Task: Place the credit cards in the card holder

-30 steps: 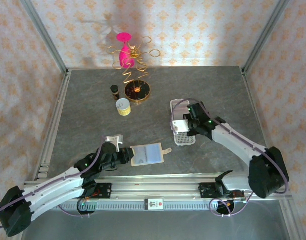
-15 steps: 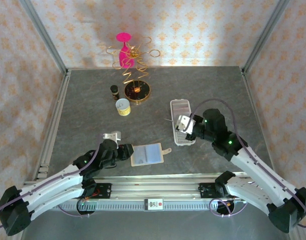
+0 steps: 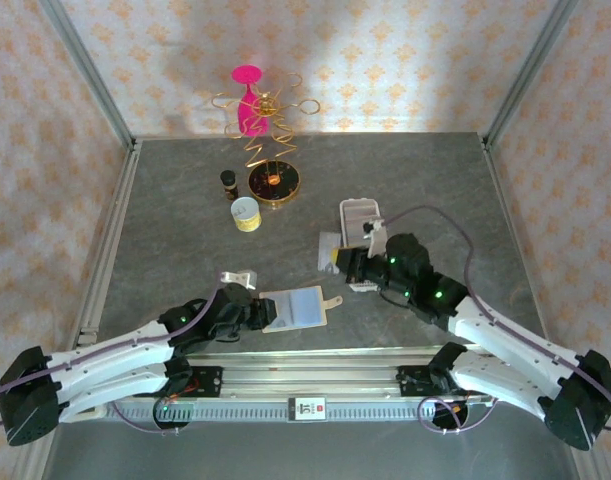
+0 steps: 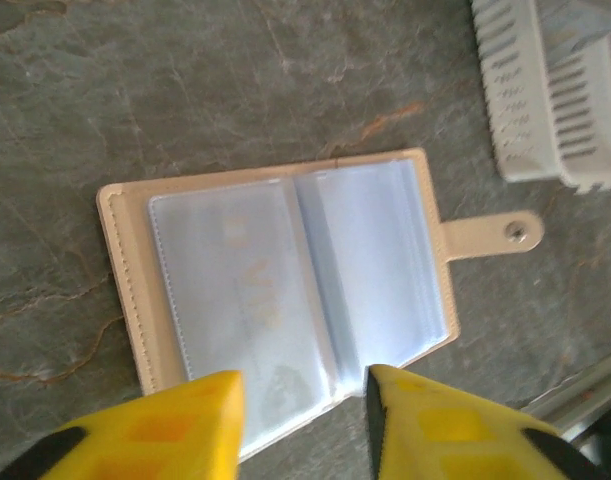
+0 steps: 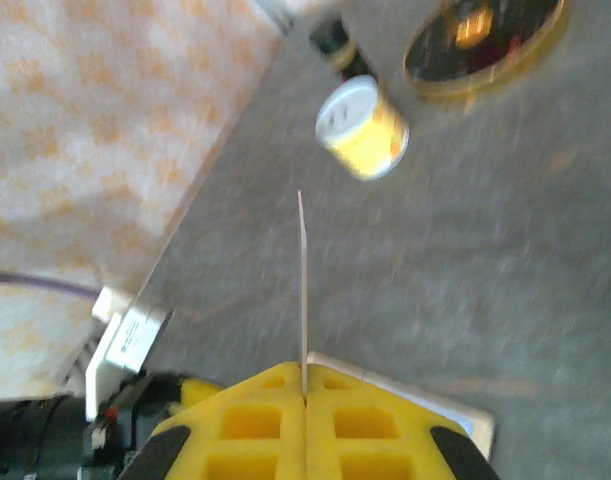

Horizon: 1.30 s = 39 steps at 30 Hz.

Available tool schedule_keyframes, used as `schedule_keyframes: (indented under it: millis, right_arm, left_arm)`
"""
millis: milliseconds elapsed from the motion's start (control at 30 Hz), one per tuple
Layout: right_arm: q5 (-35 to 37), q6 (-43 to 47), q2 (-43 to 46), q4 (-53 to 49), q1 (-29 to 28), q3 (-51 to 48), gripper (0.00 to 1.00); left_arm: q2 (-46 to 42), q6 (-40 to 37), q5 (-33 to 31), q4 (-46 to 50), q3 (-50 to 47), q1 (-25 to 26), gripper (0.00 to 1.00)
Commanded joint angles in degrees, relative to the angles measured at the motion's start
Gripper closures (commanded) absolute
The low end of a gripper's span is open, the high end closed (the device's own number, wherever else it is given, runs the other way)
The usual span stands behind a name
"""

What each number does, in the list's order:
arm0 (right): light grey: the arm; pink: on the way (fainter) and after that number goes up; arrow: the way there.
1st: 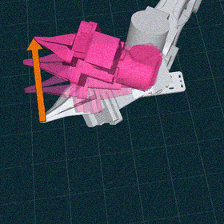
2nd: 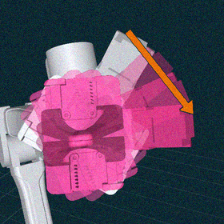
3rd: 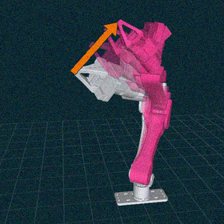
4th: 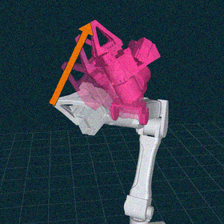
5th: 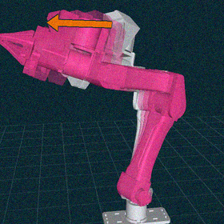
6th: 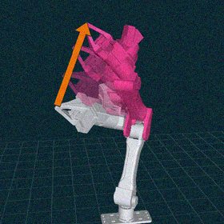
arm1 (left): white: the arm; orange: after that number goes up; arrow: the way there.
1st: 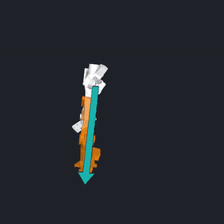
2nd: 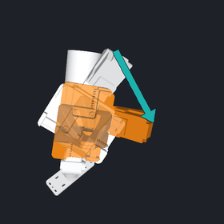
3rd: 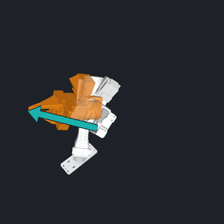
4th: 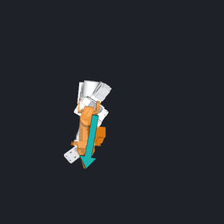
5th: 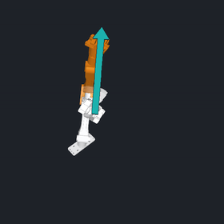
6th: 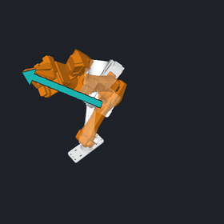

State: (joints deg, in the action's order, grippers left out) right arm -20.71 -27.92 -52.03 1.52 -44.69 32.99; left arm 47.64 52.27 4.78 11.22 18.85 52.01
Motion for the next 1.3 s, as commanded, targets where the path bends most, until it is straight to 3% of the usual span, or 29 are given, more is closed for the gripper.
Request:
schedule_keyframes:
  millis: [0,100,233,767,1267]
  right_arm:
    - [4.08,-14.32,-1.69,5.89,-6.13,-3.67,1.0]
    - [7.38,-16.42,-6.2,7.44,-11.72,-4.32,1.0]
    - [8.4,-17.87,-12.72,10.55,-14.93,-4.1,1.0]
    - [8.19,-16.57,-28.42,16.14,-15.6,-0.35,1.0]
    - [9.79,-18.74,-31.11,16.88,-15.58,-2.18,1.0]
  left_arm:
    - [1.75,1.88,-0.53,-3.69,0.77,1.64,0.71]
    - [3.6,2.49,0.01,-5.98,0.05,1.66,0.73]
    - [5.59,1.66,-5.18,-1.92,1.05,1.69,0.69]
    - [9.52,1.43,-4.38,-7.17,-3.51,1.7,0.7]
    - [9.4,3.0,-4.46,-9.2,-6.79,1.74,0.7]
